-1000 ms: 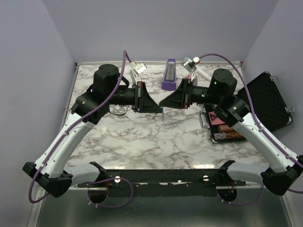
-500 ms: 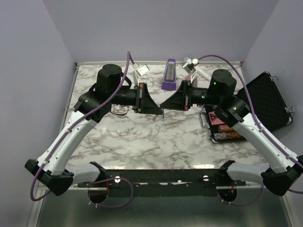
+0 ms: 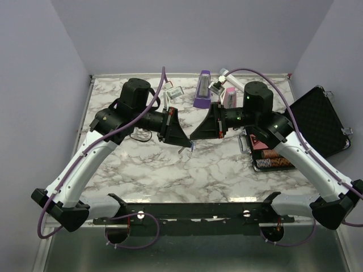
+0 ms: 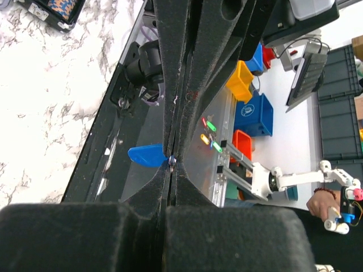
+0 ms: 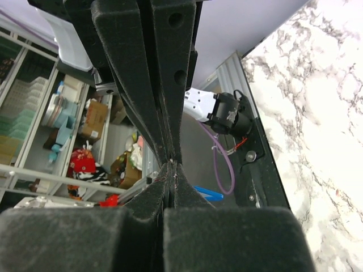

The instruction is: Remove the keys from the keyring

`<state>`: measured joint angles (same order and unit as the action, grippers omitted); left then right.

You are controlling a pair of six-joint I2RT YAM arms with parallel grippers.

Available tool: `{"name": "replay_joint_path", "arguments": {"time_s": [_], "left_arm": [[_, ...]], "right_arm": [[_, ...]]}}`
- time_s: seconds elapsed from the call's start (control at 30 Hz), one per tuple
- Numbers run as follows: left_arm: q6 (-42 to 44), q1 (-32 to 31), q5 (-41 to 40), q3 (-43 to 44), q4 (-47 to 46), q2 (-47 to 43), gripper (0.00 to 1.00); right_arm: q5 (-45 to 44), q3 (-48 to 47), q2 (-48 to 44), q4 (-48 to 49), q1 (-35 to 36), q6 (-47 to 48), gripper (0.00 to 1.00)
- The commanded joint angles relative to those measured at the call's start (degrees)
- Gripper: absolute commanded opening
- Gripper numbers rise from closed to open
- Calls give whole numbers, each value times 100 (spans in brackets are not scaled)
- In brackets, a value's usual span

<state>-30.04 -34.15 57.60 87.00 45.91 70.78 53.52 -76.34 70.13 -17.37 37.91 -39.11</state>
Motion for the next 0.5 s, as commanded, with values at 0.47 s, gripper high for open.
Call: {"name": "replay_joint_path", "arguments": {"time_s": [0.47], "left_arm": [[561, 14, 190, 265, 261, -100, 16]], "right_arm": [[528, -268, 229, -786, 23, 352, 1]]}}
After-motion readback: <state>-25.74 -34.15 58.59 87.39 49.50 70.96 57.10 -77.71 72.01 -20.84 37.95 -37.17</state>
